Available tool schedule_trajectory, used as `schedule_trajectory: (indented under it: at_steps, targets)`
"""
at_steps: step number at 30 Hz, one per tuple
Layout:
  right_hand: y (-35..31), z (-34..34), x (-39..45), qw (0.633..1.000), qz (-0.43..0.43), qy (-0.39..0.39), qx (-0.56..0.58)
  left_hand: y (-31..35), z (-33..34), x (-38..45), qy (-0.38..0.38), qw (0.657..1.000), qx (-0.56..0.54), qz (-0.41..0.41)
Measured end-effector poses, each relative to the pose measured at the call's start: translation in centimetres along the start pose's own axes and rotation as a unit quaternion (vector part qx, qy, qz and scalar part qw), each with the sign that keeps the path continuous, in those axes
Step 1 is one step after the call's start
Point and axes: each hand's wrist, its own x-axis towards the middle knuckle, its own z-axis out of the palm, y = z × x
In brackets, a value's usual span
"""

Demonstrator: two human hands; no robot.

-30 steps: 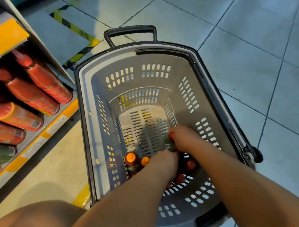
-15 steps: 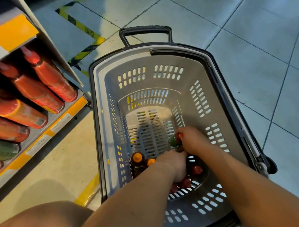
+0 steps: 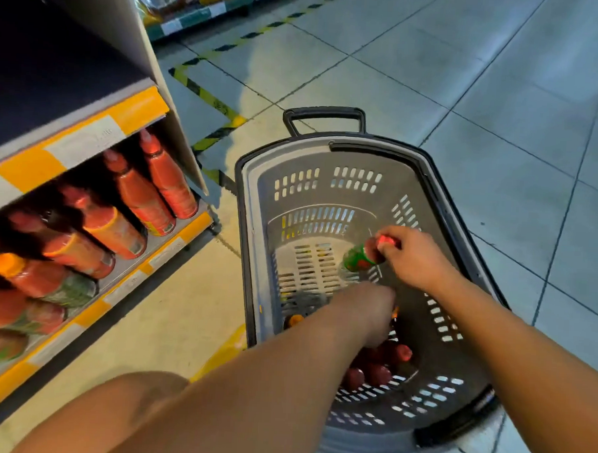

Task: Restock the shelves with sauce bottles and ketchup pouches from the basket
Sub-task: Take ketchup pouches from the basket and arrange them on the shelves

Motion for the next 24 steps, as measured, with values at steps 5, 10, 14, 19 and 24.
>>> schedule_trajectory:
  at_steps: [5, 10, 14, 19, 24]
  targets:
    - [-3.5, -4.9, -2.5, 0.985, -0.035, 0.128, 0.113, -1.3, -8.4, -5.1, 0.074, 0.995, -0.040, 0.054]
    - [-8.1, -8.9, -7.1, 0.952, -0.042, 0.208, 0.220, -4.0, -15.1, -15.2, 0.185, 0.972, -0.146, 0.023]
    - [-13.2, -10.4, -11.4, 0.930, -0.058, 0.204, 0.300, -5.7, -18.5, -25.9, 0.337, 0.913, -0.229, -0.004]
    - [-20.8, -10.6, -16.8, 0.879, -0.081, 0.119, 0.454, -8.4, -20.0, -40.4, 0.493, 0.802, -0.329, -0.072]
    - [-27.3, -10.1, -22.2, 0.851, -0.129, 0.035, 0.507, -11.6, -18.8, -54.4, 0.595, 0.706, -0.357, -0.140]
